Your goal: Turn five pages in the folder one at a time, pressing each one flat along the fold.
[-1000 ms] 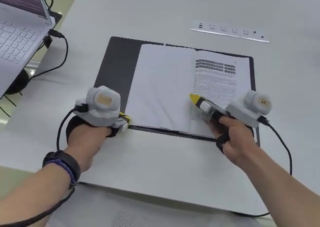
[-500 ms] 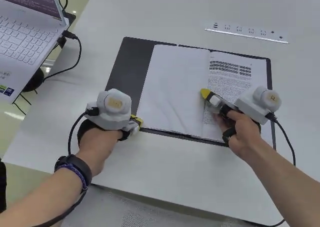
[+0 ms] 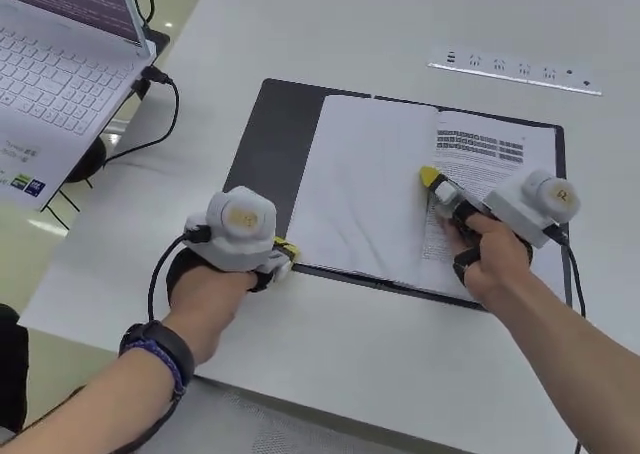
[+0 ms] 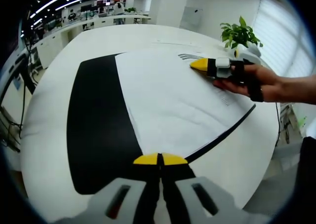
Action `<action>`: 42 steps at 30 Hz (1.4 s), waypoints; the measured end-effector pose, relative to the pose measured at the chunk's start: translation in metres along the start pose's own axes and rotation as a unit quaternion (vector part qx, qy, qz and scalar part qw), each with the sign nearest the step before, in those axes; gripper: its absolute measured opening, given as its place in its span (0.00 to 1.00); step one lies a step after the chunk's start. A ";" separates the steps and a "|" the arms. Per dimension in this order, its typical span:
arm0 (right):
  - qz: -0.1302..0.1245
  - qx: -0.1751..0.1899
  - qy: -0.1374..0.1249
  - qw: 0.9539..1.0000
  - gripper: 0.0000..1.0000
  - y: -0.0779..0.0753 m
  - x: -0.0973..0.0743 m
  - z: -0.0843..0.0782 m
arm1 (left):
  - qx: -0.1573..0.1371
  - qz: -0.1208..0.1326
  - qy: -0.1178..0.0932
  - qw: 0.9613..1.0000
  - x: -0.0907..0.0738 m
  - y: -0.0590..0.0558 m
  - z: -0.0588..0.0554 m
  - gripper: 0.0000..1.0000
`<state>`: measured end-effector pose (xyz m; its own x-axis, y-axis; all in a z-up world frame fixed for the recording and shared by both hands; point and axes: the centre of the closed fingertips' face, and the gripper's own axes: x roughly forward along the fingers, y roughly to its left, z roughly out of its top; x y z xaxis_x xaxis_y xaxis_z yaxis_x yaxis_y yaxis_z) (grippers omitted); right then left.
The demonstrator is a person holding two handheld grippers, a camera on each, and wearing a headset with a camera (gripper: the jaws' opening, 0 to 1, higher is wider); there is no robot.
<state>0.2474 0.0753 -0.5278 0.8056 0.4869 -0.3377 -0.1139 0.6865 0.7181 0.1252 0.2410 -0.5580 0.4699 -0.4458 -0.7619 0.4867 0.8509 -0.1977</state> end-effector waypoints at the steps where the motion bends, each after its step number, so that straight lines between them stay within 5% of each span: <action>1: -0.001 0.005 -0.004 1.000 0.00 0.000 0.001 0.002 | -0.002 -0.001 0.000 1.000 0.000 0.000 0.000 0.00; 17: -0.016 0.051 -0.052 0.997 0.00 -0.006 0.021 0.025 | 0.003 0.000 -0.003 1.000 0.002 0.001 -0.001 0.00; 42: -0.031 0.058 -0.070 0.995 0.00 -0.024 0.066 0.065 | 0.016 -0.004 -0.006 1.000 0.003 0.001 -0.001 0.00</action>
<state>0.3415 0.0557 -0.5277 0.8827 0.3603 -0.3017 -0.0003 0.6424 0.7663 0.1266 0.2405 -0.5611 0.4758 -0.4555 -0.7524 0.5134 0.8384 -0.1829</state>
